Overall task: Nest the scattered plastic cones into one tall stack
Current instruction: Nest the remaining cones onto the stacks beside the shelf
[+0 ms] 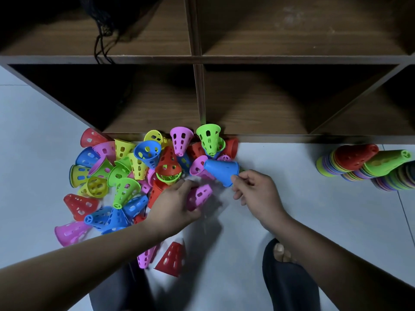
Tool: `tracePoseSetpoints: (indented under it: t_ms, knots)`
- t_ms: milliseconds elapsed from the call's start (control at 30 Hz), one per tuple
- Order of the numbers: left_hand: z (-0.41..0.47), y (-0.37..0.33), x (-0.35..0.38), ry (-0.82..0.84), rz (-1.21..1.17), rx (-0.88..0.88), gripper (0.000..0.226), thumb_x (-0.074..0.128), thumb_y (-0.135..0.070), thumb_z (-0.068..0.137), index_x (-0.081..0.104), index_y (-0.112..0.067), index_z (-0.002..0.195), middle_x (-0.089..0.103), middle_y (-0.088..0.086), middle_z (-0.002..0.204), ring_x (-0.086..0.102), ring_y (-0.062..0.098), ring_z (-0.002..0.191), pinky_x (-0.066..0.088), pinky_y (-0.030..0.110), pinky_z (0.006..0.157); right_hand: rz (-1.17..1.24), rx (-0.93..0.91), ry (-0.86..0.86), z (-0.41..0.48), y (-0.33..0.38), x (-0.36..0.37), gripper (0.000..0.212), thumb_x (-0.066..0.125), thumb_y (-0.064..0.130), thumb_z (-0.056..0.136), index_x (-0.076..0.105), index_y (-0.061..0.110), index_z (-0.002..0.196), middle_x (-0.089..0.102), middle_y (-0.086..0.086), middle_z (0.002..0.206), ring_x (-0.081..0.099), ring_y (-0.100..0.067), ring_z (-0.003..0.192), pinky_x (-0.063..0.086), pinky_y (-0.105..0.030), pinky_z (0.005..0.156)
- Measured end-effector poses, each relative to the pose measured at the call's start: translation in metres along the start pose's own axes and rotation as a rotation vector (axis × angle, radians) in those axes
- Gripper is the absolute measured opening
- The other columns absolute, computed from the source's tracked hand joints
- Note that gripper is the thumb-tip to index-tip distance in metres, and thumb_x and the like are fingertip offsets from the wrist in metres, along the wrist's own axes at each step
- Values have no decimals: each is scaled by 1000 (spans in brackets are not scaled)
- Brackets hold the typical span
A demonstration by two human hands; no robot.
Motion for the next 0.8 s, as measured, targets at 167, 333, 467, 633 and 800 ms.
tracePoseSetpoints:
  t_ms: [167, 333, 467, 633, 800]
  knots:
    - [9, -23, -18, -115, -236, -43, 48, 83, -37, 84, 54, -31, 122, 64, -15, 109, 65, 4, 91, 54, 27, 73, 145, 97, -66, -1, -19, -29, 18, 67, 15, 103, 72, 2, 92, 74, -13, 77, 66, -19, 63, 49, -31, 53]
    - [22, -51, -30, -180, -424, -24, 42, 82, -37, 88, 54, -27, 117, 68, -14, 113, 69, 7, 103, 57, 35, 86, 81, 166, -86, -2, -49, -43, 21, 64, 18, 105, 71, 4, 91, 75, -11, 78, 67, -18, 62, 49, -34, 54]
    - [34, -74, -38, -216, -498, 7, 48, 79, -50, 92, 53, -26, 124, 68, -17, 118, 70, 5, 108, 60, 34, 90, 33, 228, -86, -3, -63, -46, 25, 64, 23, 105, 71, 5, 90, 76, -7, 78, 66, -14, 61, 49, -34, 56]
    - [49, -93, -33, -174, -442, 55, 53, 76, -58, 93, 48, -31, 129, 68, -11, 117, 69, 7, 104, 60, 38, 81, 10, 300, -60, -7, -70, -43, 24, 66, 27, 101, 72, 5, 92, 78, -7, 79, 66, -15, 62, 52, -34, 58]
    - [55, -87, -20, -116, -363, 90, 51, 78, -53, 94, 50, -31, 130, 69, -11, 117, 68, 7, 104, 59, 39, 85, -29, 307, 3, -16, -72, -29, 14, 63, 20, 98, 72, 13, 89, 76, -7, 79, 69, -17, 65, 53, -33, 58]
Point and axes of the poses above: each hand's wrist, its own z-axis towards the middle knuckle, its own x-axis out of the palm, y = z × x, the point moved 9 cm from there along z, towards the middle knuckle
